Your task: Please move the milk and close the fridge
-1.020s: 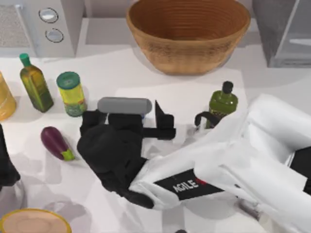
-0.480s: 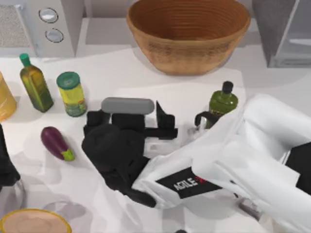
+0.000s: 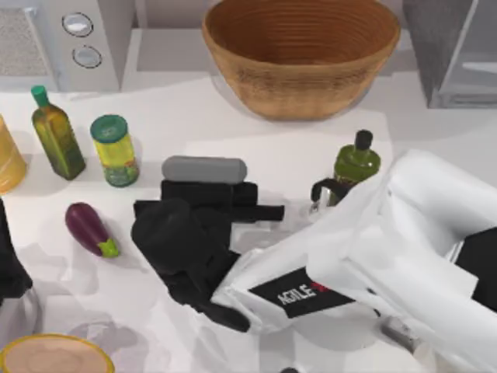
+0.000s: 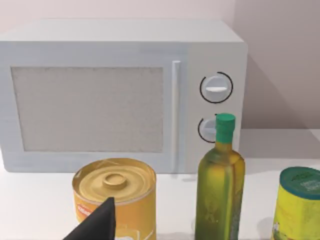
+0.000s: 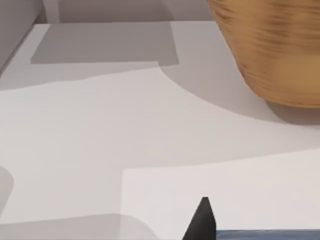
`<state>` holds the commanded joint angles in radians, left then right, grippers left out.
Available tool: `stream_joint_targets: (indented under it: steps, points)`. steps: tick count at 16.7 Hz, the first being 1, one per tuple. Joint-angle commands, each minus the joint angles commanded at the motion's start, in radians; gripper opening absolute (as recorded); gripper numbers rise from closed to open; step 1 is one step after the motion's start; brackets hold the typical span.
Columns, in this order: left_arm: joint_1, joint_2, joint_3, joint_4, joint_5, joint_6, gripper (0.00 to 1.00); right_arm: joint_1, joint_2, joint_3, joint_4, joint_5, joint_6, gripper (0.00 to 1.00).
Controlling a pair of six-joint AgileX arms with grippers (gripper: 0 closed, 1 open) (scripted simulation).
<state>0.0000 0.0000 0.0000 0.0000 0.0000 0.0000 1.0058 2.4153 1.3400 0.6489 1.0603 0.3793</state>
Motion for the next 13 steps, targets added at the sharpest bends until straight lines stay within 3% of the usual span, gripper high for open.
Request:
stream_joint_targets:
  steps: [3,4,13]
  points:
    - [0.0,0.0,0.0,0.0,0.0,0.0,1.0,0.0,0.0,0.0,0.0,0.0,0.0,0.02]
    - [0.0,0.0,0.0,0.0,0.0,0.0,1.0,0.0,0.0,0.0,0.0,0.0,0.0,0.0]
    - [0.0,0.0,0.0,0.0,0.0,0.0,1.0,0.003,-0.005,-0.001,-0.004,0.0,0.001,0.0]
